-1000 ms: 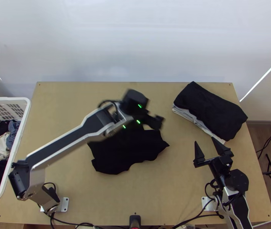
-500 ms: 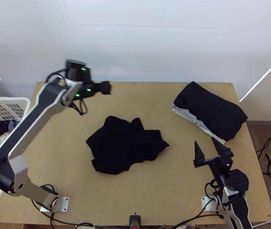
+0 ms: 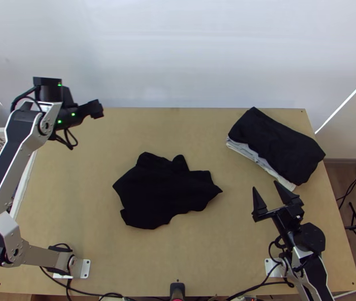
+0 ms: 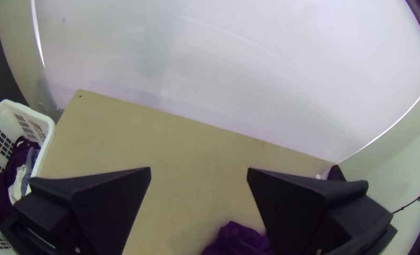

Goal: Fold the t-shirt

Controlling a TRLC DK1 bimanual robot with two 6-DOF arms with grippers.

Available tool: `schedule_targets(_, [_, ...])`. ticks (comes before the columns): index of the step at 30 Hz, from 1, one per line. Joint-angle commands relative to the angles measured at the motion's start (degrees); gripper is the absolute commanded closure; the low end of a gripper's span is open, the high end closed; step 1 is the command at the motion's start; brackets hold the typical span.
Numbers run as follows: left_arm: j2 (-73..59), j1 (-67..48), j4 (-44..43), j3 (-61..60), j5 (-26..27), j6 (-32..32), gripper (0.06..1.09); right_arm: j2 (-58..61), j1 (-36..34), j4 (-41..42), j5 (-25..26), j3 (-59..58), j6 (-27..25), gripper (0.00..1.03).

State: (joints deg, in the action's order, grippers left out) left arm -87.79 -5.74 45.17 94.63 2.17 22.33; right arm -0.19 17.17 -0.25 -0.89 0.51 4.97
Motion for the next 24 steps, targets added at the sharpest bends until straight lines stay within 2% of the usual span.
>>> schedule_targets(1, [2.71,3.01,0.27,-2.52,0.02,0.79,0.1,0.98,2.26,-2.03,1.41,2.12,3.11,0.04])
schedule_targets(4, [3.33,3.01,0.18,-3.05,0.02,1.14,0.1,7.66,4.8,-4.93,0.09,7.57,8.12,0.04])
schedule_targets(7, [3.94,3.28,-0.08,-3.75,0.02,1.14,0.1,13.9,6.91,-9.24,-0.17,14.87,10.41,0.04])
schedule_targets(9, [4.29,3.54,-0.17,-4.37,0.02,1.05,0.1,18.2,7.0,-11.88,-1.58,19.17,13.4,0.08])
schedule_targets(13, [4.82,3.98,-0.52,-5.24,0.02,1.05,0.1,27.26,8.58,-17.5,-4.21,26.38,23.68,0.1])
schedule_targets(17, [5.26,4.24,-1.05,-6.04,0.02,1.14,0.1,31.21,8.32,-20.05,-4.12,32.71,29.3,0.1])
schedule_targets(19, [5.35,4.24,-1.4,-6.83,0.02,1.32,0.1,34.9,6.3,-21.28,-4.48,36.31,34.31,0.1])
schedule_targets(20, [5.61,4.24,-1.93,-7.35,0.11,1.49,0.1,37.1,6.12,-23.74,-5.53,38.86,38.53,0.09])
schedule_targets(22, [5.79,4.16,-2.36,-7.88,0.11,1.58,0.1,40.53,6.12,-27.96,-9.4,42.46,46.71,0.04])
schedule_targets(24, [6.05,4.16,-2.63,-8.06,0.02,2.02,0.1,43.25,5.33,-30.95,-12.47,44.49,52.16,0.04])
